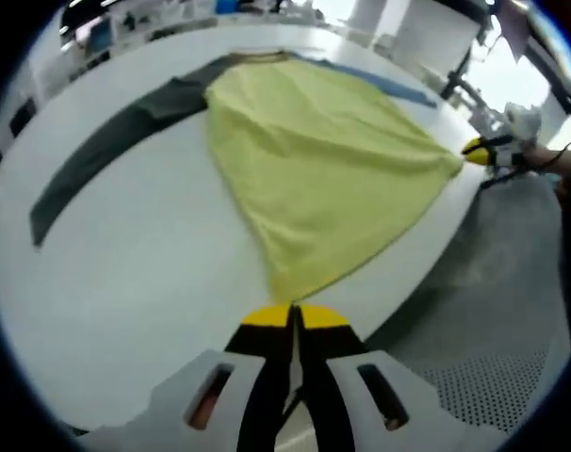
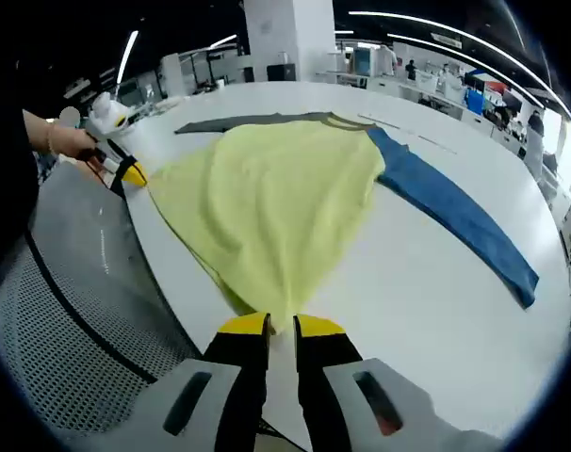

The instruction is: Fold the garment on the visible template until the final outline fits inside the template.

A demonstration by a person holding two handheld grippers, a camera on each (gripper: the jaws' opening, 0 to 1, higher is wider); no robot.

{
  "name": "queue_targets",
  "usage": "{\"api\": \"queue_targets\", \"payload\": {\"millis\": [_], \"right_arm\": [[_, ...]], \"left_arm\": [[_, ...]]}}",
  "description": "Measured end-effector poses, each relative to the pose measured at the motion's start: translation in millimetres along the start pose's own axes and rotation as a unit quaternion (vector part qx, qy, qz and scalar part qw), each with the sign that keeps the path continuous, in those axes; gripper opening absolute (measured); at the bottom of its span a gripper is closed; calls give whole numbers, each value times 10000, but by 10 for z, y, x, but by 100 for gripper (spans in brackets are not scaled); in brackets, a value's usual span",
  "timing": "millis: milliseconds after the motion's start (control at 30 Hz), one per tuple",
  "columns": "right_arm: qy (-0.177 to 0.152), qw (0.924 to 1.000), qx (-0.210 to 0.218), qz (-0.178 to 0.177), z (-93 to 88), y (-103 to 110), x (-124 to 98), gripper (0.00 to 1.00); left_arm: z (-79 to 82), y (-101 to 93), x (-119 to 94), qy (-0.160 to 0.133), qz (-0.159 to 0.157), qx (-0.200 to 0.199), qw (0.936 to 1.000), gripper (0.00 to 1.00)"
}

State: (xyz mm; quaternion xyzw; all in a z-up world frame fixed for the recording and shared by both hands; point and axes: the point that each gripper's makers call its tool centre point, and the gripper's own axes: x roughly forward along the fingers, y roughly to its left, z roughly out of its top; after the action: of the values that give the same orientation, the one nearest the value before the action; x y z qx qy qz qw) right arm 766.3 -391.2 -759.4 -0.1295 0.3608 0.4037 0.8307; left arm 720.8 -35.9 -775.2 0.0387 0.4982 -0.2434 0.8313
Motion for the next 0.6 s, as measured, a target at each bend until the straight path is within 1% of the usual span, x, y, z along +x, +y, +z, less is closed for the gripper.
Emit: {"api": "queue_targets", "payload": {"millis": [33,67,133,200,233,267,333,367,400,467,500,533,600], "right_arm": [[43,10000,-27,-50,-11,3,9,15],[168,9998,-82,-64,-58,4,13,13],[238,9997,-67,-64,-112,9,34,11],[237,9997,-57,-55,-121,27,38,10],[239,9997,-64,-65,-130,25,43,11],[228,9997,-64,-67,-129,25,49,11],[231,9997,-75,-95,-127,23,74,9],[238,9996,-98,-109,-128,19,83,8],[242,9996,-129,-117,-125,19,87,5],[289,9991,-268,-162,-125,16,95,2],[313,9987,-371,-171,-127,24,94,2],[306,9986,-404,-164,-126,36,90,2],[299,9979,-550,-169,-119,52,72,2]], "left_arm": [[-2,6,-4,-6,10,8,10000,0],[-5,11,-8,-7,20,-2,10000,0],[-7,17,-12,-6,24,-52,10000,0],[-22,30,-27,125,91,-14,9999,0],[-2,19,-34,105,92,52,9999,0],[84,-13,-37,-91,16,70,9999,0],[234,-73,-38,-370,-99,-49,9993,0],[307,-83,-29,-485,-89,44,9988,0],[327,-88,-20,-499,-87,77,9987,0],[389,-109,59,-466,-78,235,9986,0],[390,-108,85,-412,-68,308,9987,0],[379,-38,129,-333,-29,451,9984,0],[340,-25,162,-188,-4,530,9984,0]]}}
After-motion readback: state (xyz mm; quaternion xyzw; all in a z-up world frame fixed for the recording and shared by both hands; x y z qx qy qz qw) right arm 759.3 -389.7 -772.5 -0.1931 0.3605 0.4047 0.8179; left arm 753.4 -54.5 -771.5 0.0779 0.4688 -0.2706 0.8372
